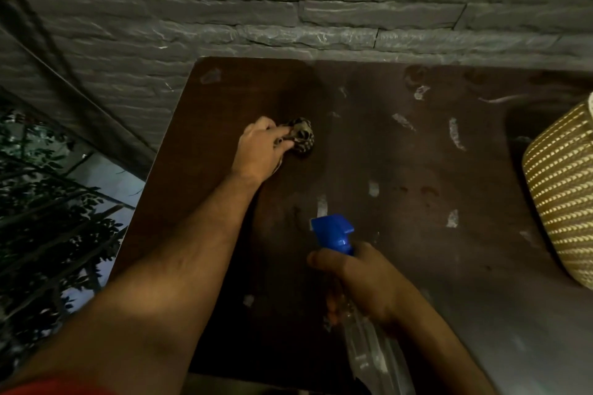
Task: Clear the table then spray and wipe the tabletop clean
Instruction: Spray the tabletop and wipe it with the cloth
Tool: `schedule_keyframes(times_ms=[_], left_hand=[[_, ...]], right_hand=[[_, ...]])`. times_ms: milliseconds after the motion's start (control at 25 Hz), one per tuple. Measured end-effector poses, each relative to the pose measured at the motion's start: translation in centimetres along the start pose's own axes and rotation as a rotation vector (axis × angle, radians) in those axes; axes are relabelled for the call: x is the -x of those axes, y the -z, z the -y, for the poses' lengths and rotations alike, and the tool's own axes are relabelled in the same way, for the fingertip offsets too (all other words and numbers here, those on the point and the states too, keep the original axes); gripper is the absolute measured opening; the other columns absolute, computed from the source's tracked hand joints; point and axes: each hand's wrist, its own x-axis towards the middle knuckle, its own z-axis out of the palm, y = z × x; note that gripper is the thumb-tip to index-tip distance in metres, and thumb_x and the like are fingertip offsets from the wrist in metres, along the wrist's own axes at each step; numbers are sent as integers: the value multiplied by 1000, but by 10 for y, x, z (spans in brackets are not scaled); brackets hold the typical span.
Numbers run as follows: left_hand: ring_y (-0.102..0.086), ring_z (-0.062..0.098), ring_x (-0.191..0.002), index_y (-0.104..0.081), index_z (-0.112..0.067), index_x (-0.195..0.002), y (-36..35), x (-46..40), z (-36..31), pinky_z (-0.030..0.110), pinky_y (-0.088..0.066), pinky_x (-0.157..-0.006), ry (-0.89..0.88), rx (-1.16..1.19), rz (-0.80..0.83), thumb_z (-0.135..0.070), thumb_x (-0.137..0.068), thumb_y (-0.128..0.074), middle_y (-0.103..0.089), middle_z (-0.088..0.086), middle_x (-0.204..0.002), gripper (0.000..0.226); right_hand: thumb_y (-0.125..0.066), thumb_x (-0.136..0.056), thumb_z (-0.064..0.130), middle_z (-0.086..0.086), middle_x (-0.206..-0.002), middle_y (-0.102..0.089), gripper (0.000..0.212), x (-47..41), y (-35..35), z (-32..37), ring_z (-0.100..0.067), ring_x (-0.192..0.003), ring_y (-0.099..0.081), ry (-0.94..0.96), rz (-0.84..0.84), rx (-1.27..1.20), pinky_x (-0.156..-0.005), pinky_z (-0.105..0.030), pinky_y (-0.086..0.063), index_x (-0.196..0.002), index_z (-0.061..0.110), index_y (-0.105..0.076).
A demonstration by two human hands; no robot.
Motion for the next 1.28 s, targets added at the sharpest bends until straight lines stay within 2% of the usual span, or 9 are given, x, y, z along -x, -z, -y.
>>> schedule_keyframes(times_ms=[240,320,520,760,920,1040,1120,1160,1280], left_hand=[[-50,24,-106,-65,-22,-121,10,18,-9,32,-38,-91,-7,48,24,-33,-88,-64,-53,4,-117,34],[-49,23,-104,-65,-23,-120,8,36,-12,31,-38,-89,-39,46,35,-34,-88,-64,-53,4,-115,34],[-49,22,-104,-66,-22,-119,5,62,-15,32,-41,-87,-24,52,-1,-34,-87,-65,-54,3,-113,33],[-49,21,-105,-64,-25,-122,2,77,-20,34,-40,-90,-9,21,6,-37,-88,-62,-53,1,-115,36],[-49,22,-105,-63,-24,-124,12,96,-37,32,-36,-91,17,39,34,-36,-89,-61,-52,3,-116,36],[-49,20,-99,-66,-24,-116,18,145,-40,30,-36,-88,-182,52,148,-35,-88,-62,-52,2,-111,30],[-50,16,-97,-68,-24,-110,31,173,-8,29,-40,-86,-284,38,166,-31,-86,-65,-53,-1,-108,25],[-51,18,-98,-69,-22,-110,38,172,13,31,-42,-86,-214,13,128,-28,-86,-66,-54,0,-108,25],[-52,30,-105,-66,-16,-119,44,123,35,35,-43,-91,200,-46,-56,-27,-89,-63,-53,9,-115,31]], right_hand=[[-70,-80,28,-10,-48,-56,29,7,-23,-15,-21,-39,-54,-37,-8,57,-43,-26,-46,-78,2,-57],[-70,-80,26,-7,-48,-57,28,12,-25,-14,-17,-38,-54,-51,-22,30,-40,-22,-44,-81,1,-58],[-71,-79,29,-11,-56,-60,31,17,-19,-11,-18,-42,-58,-36,-30,38,-43,-24,-47,-85,0,-60],[-70,-79,31,-9,-47,-59,34,28,-19,-33,-19,-39,-57,-78,22,96,-42,-22,-46,-76,0,-57],[-68,-83,28,-8,-50,-58,32,43,-16,-35,-20,-42,-56,-9,3,66,-43,-25,-48,-89,-2,-57],[-64,-86,27,-10,-58,-58,32,48,-6,-26,-23,-49,-57,92,-12,62,-46,-28,-51,-100,-2,-57],[-62,-87,26,-12,-61,-58,31,51,5,-26,-24,-51,-58,142,-15,83,-48,-29,-51,-101,-1,-57],[-62,-87,27,-13,-62,-58,32,53,10,-29,-26,-52,-58,152,-19,92,-50,-31,-52,-102,-1,-56],[-63,-86,29,-11,-61,-58,31,56,14,-43,-26,-54,-57,153,9,107,-54,-33,-52,-98,1,-55]])
